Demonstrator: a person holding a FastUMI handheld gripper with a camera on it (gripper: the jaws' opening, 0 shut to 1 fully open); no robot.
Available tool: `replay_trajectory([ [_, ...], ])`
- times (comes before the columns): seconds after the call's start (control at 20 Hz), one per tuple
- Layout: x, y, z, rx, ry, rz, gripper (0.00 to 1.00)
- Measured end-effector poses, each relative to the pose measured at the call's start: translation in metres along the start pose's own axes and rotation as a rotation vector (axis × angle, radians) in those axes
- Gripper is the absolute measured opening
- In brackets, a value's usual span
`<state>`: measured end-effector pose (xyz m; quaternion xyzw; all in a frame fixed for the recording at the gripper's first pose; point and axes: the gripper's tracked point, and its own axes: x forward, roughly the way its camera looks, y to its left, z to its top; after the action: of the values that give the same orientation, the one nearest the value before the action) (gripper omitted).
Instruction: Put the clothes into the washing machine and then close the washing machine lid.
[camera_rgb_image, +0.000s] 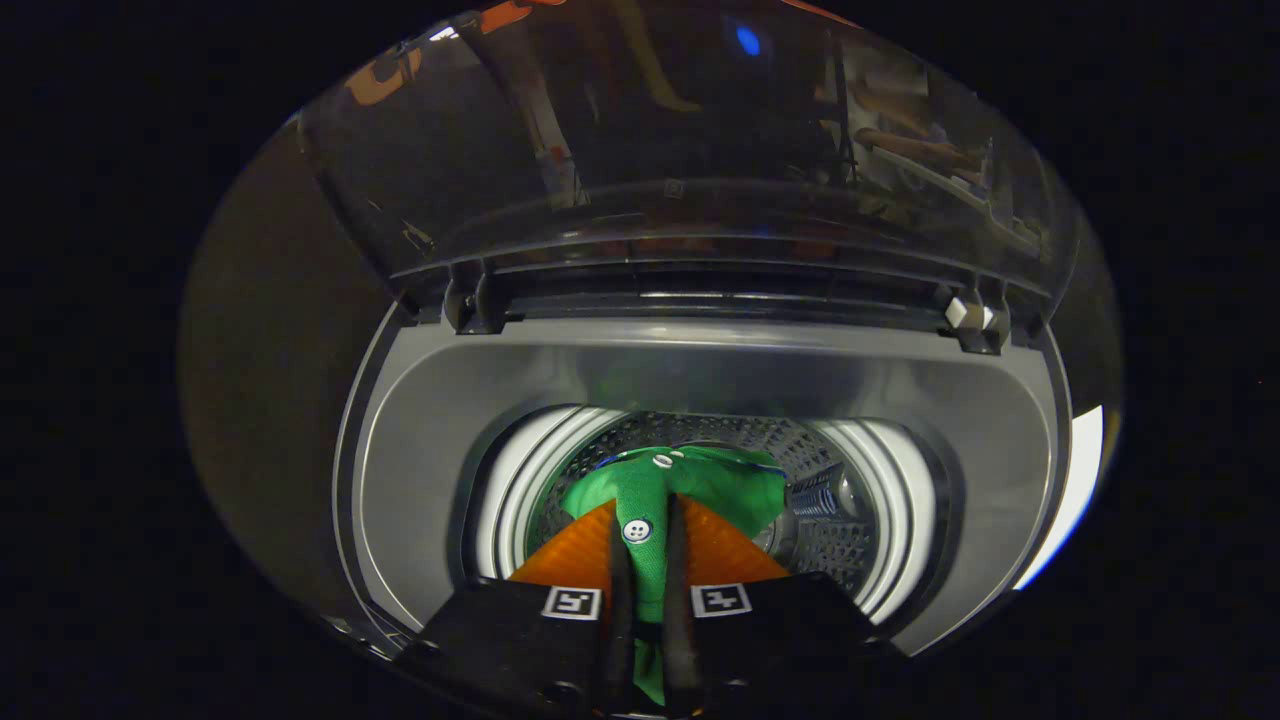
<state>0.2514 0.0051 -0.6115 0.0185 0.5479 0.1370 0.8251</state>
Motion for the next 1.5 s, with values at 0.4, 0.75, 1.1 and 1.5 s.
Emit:
replay_trajectory([
  [0.4, -0.001, -0.001, -0.006, -0.001, 0.005, -0.013, 0.99],
  [0.75, -0.023, 0.01, -0.006, -0.02, -0.059, 0.002, 0.99],
  [1.1, -0.096, 0.028, 0.023, -0.02, -0.259, 0.017, 0.99],
  [1.5, -0.24, 0.055, 0.113, 0.021, -0.624, 0.025, 0.99],
])
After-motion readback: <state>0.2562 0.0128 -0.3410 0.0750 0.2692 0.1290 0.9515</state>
